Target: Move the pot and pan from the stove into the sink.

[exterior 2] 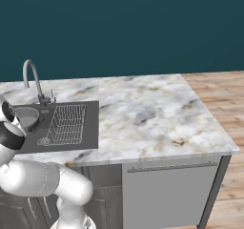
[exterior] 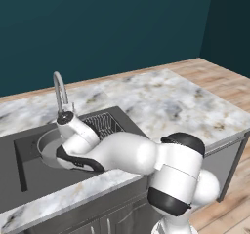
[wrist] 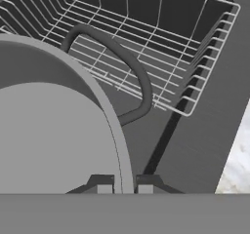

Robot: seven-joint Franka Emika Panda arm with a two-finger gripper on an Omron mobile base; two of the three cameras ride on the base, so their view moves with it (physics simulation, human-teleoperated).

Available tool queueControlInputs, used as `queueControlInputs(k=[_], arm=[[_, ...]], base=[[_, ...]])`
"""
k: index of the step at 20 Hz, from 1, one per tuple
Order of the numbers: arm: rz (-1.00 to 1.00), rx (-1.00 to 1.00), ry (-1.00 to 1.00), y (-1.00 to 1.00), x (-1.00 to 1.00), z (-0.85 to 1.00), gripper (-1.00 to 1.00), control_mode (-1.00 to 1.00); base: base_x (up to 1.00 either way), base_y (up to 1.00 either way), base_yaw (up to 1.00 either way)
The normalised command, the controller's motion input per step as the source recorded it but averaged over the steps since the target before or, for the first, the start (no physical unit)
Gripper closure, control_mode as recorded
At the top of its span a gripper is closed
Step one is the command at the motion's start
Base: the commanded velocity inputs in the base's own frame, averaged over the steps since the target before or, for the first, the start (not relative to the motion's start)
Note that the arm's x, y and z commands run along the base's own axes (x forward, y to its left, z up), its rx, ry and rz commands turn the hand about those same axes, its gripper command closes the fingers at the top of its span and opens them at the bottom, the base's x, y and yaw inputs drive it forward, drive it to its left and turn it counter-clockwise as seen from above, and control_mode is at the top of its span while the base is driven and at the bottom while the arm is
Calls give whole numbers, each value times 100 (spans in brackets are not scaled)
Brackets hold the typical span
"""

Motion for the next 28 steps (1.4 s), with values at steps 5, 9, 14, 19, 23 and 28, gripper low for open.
queueControlInputs(k=[5, 9, 14, 19, 23, 28], arm=[[-2, -2, -2, 8, 7, -23, 100, -100], [-2, -1, -1, 14, 20, -22, 100, -100], [-3, -1, -2, 16, 24, -18, 100, -100], [-2, 0, -1, 12, 18, -13, 100, -100], [-1, 0, 0, 5, 9, -5, 100, -100], [0, 0, 0, 8, 31, -18, 100, -100]], base=[[0, 0, 0], [0, 0, 0], [0, 0, 0], [0, 0, 0], [0, 0, 0], [0, 0, 0]])
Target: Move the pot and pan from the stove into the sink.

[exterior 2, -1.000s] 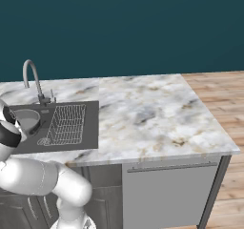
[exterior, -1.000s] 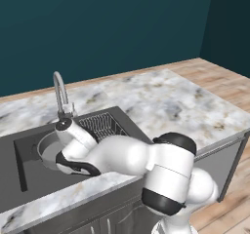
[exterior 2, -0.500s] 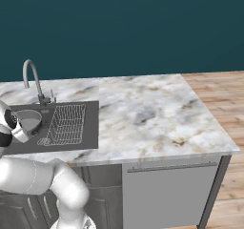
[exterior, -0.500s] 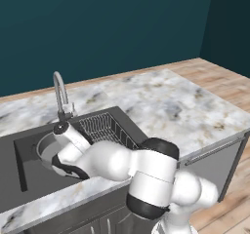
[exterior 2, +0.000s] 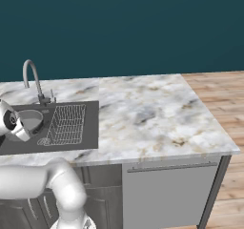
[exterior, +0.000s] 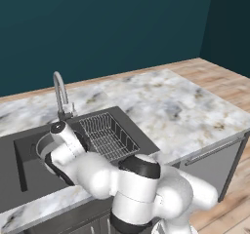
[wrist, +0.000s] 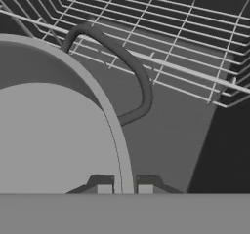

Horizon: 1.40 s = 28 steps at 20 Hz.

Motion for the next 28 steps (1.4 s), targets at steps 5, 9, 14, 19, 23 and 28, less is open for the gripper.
queueControlInputs(k=[5, 9, 14, 19, 23, 28], arm=[[0, 0, 0, 0, 13, -12, 100, -100], [0, 0, 0, 0, 0, 0, -100, -100], [0, 0, 0, 0, 0, 2, -100, -100], [0, 3, 0, 0, 0, 15, -100, -100], [0, 5, 0, 0, 0, 41, -100, -100], [0, 8, 0, 0, -13, 69, -100, -100]], base=[[0, 0, 0], [0, 0, 0], [0, 0, 0], [0, 0, 0], [0, 0, 0], [0, 0, 0]])
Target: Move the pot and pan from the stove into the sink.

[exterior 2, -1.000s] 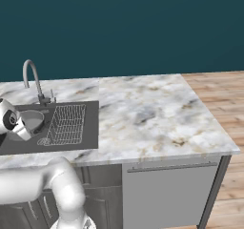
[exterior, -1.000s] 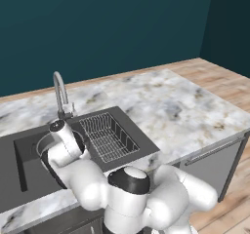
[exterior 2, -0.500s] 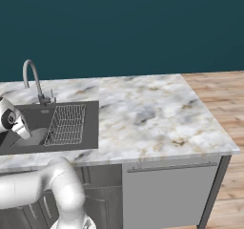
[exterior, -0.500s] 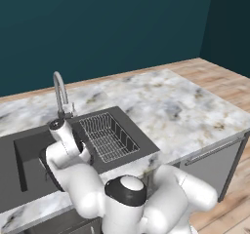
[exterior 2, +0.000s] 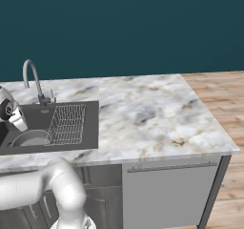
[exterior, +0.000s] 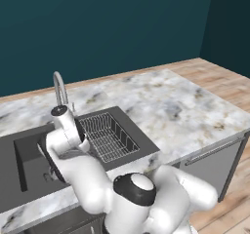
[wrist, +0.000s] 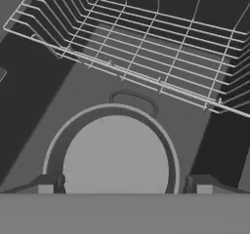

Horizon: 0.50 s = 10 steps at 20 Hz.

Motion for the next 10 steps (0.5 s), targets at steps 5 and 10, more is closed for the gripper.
queueControlInputs(k=[5, 10], arm=[[7, 2, 0, -10, -58, 52, -100, -100], [17, 0, -2, -19, -94, 31, -100, -100]], base=[[0, 0, 0], [0, 0, 0]])
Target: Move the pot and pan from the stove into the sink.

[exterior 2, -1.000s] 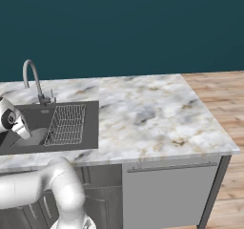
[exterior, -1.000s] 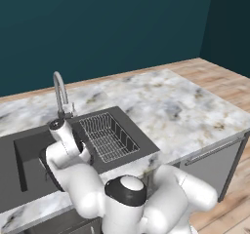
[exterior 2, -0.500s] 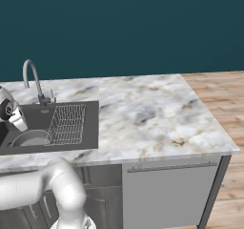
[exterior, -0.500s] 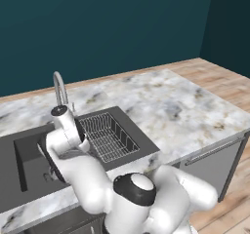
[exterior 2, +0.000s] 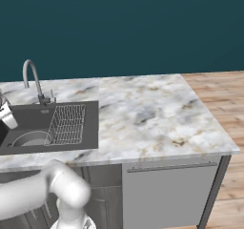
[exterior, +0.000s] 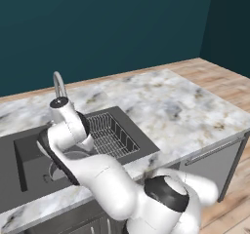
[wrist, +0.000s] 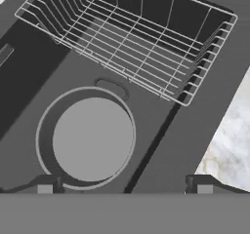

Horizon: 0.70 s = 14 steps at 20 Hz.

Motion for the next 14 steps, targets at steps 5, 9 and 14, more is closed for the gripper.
queueControlInputs(k=[5, 9, 14], arm=[[17, 0, -2, -16, -92, 42, -100, -100], [18, 0, -2, -13, -84, 62, -100, -100], [15, 0, -2, -26, -81, 60, -100, -100]], base=[[0, 0, 0], [0, 0, 0], [0, 0, 0]])
